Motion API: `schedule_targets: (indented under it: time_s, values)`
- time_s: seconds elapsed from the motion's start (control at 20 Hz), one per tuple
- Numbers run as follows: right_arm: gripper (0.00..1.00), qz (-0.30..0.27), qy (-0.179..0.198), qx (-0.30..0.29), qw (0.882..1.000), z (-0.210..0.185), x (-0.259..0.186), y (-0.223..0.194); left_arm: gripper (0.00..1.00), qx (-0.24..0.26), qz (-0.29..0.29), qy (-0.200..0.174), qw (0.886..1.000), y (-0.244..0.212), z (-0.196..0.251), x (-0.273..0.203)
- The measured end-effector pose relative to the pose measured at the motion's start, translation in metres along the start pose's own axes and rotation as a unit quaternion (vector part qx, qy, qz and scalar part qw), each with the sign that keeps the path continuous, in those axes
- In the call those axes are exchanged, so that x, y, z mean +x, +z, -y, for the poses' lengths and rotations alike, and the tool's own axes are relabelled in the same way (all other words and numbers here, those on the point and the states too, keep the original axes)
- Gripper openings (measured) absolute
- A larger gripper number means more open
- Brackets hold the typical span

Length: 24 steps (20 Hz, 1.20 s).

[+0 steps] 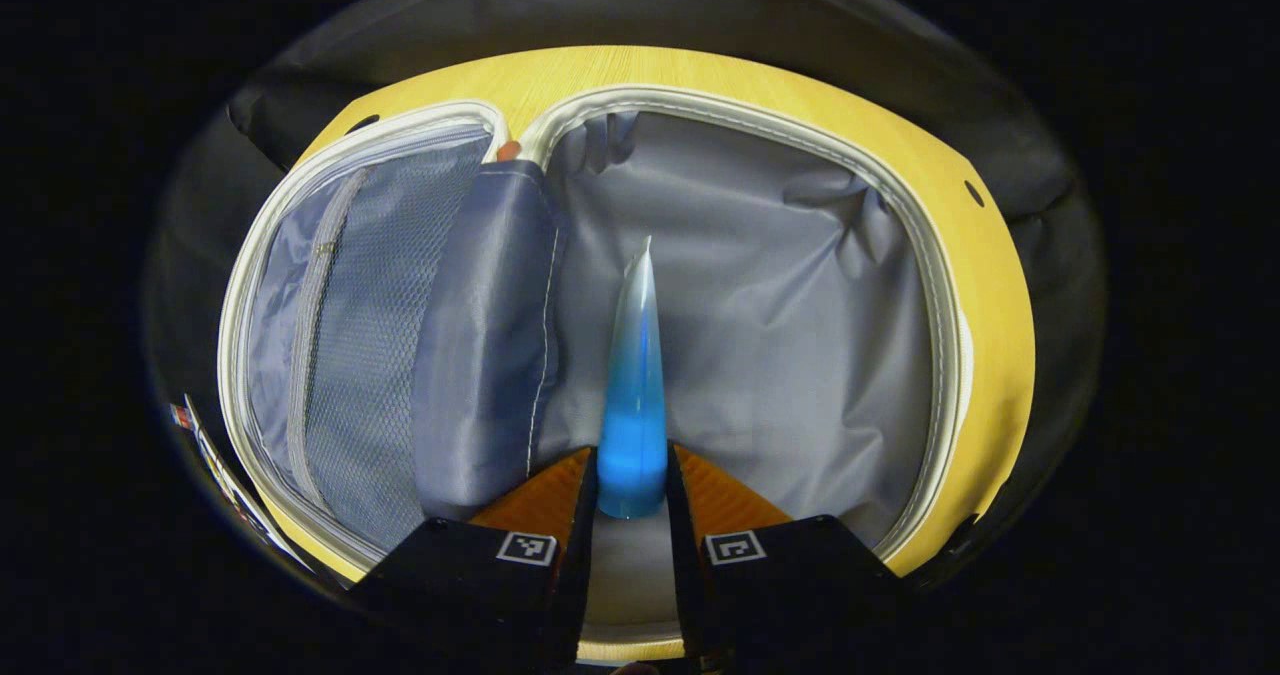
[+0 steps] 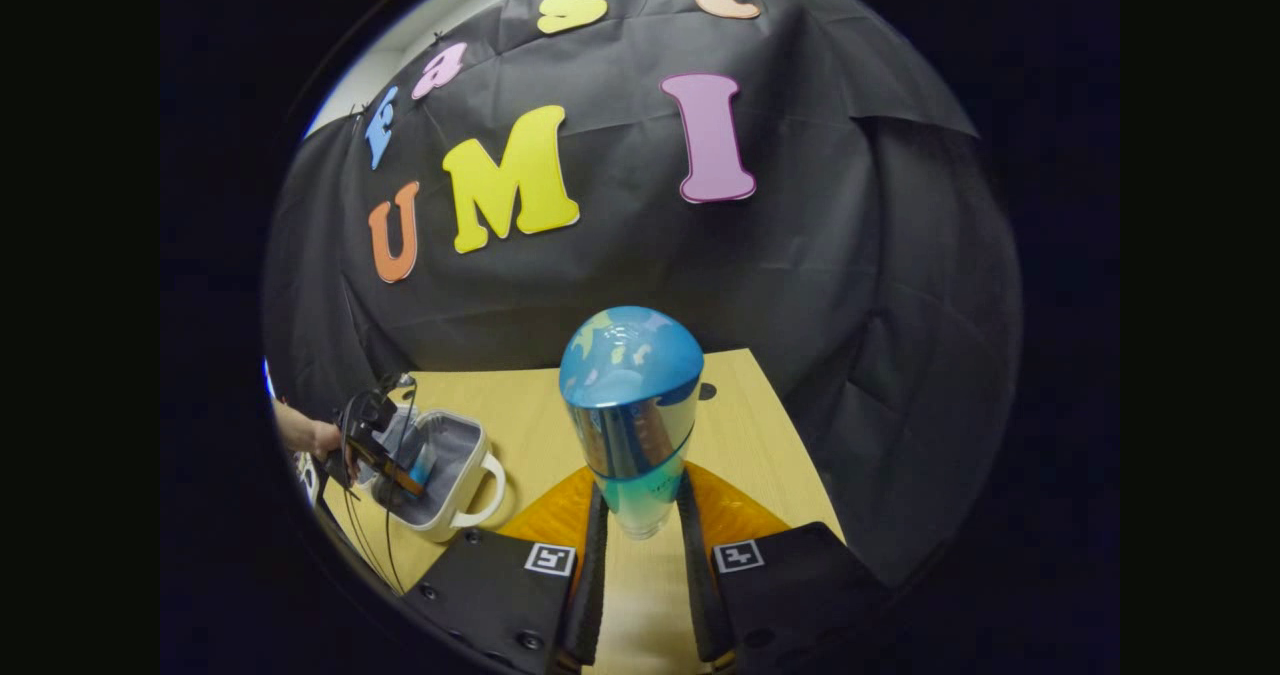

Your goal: First open the suitcase, pack the skin care products into it, and then close the suitcase.

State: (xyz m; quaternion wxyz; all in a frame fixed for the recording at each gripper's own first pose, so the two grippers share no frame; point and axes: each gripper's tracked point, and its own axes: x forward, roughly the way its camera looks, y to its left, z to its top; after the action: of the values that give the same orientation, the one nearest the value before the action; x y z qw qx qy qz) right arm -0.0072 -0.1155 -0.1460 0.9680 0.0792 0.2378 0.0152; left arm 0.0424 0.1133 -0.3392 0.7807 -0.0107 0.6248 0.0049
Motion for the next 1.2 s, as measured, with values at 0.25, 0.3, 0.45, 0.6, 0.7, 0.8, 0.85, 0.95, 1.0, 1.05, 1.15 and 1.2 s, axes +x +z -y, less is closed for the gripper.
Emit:
schedule_targets:
  time_s: [0.25,0.3,0.45,0.6,0.7,0.8,0.85,0.95,1.0,1.05,1.15,1.2]
  values:
    - [0.31,-0.018,0.021,-0.002,1.000,-0.019,-0.006,-0.015,0.51,0.005,0.003,0.024,1.000,0.003,0.002,0.000]
    - [0.34,-0.021,0.030,-0.005,0.999,-0.026,-0.008,-0.016,0.43,0.000,0.007,0.022,1.000,0.003,0.003,0.000]
    - [0.33,-0.028,0.061,-0.020,0.998,-0.058,-0.007,-0.018,0.51,-0.011,0.027,0.021,0.999,0.004,0.001,-0.011]
    - [0.34,-0.030,0.100,-0.032,0.994,-0.102,0.001,-0.014,0.65,-0.021,0.061,0.023,0.998,0.005,-0.002,-0.038]
    - [0.33,-0.033,0.125,-0.045,0.991,-0.135,0.010,-0.012,0.66,-0.022,0.115,0.018,0.993,0.010,-0.006,-0.072]
    - [0.33,-0.039,0.154,-0.057,0.986,-0.174,0.020,-0.011,0.66,-0.031,0.172,-0.016,0.985,0.008,0.000,-0.108]
    - [0.33,-0.045,0.170,-0.063,0.982,-0.194,0.025,-0.013,0.66,-0.037,0.200,-0.021,0.979,0.005,-0.002,-0.126]
    - [0.33,-0.058,0.199,-0.081,0.975,-0.236,0.037,-0.019,0.75,-0.037,0.261,-0.004,0.965,-0.009,-0.019,-0.153]
    - [0.33,-0.065,0.212,-0.093,0.971,-0.256,0.044,-0.022,0.95,-0.035,0.282,0.013,0.959,-0.019,-0.027,-0.166]
    - [0.33,-0.074,0.222,-0.103,0.967,-0.276,0.054,-0.029,0.94,-0.042,0.297,0.028,0.953,-0.032,-0.038,-0.176]
    - [0.33,-0.101,0.235,-0.111,0.960,-0.309,0.073,-0.051,1.00,-0.073,0.317,0.022,0.945,-0.056,-0.045,-0.190]
    - [0.33,-0.117,0.239,-0.109,0.958,-0.325,0.083,-0.063,0.99,-0.088,0.320,0.019,0.943,-0.071,-0.051,-0.192]
